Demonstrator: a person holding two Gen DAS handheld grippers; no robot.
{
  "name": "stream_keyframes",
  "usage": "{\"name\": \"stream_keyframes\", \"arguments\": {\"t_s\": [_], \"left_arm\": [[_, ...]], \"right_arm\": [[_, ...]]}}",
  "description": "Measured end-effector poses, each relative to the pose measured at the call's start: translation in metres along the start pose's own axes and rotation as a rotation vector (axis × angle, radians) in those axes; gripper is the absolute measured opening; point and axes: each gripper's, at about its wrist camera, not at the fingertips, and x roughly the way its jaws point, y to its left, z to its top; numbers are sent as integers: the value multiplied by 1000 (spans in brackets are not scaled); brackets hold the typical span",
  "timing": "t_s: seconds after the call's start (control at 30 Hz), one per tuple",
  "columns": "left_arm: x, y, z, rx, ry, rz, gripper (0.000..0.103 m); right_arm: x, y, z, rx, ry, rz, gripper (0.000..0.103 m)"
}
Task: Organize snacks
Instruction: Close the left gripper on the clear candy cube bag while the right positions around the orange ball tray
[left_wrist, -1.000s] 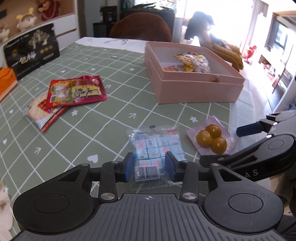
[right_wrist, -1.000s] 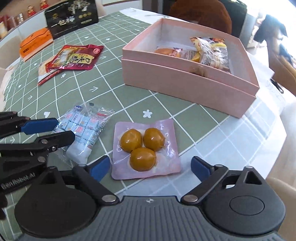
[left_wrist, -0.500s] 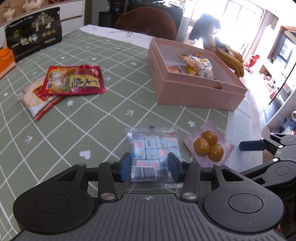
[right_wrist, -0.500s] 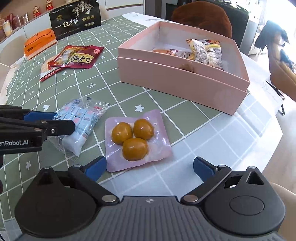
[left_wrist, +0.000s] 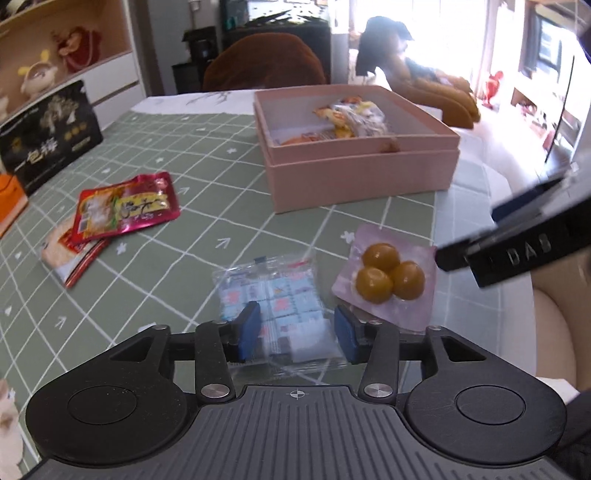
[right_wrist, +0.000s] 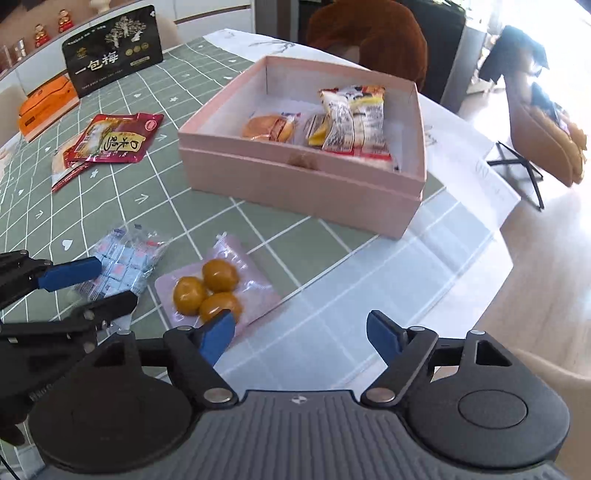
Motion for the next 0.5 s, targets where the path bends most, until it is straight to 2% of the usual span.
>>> {"name": "stream_keyframes", "arguments": {"t_s": [0.1,0.2,0.3,0.33,0.5], "left_arm": [[3,-4,3,-7,14,-20,70],[4,-1,4,-32,12,-8,70],[10,14,9,-97,11,55,68],[12,20,11,-125,19,60,72],[25,43,13,-231,57,0,74]], "right_arm": [[2,-6,8,-43,-8,7,80],[9,-13,19,-58,-5,43,80],[20,-19,26,-40,11,66,80],[23,-20,27,-34,15,75,80],[32,-18,22,-54,36,108,80]]}}
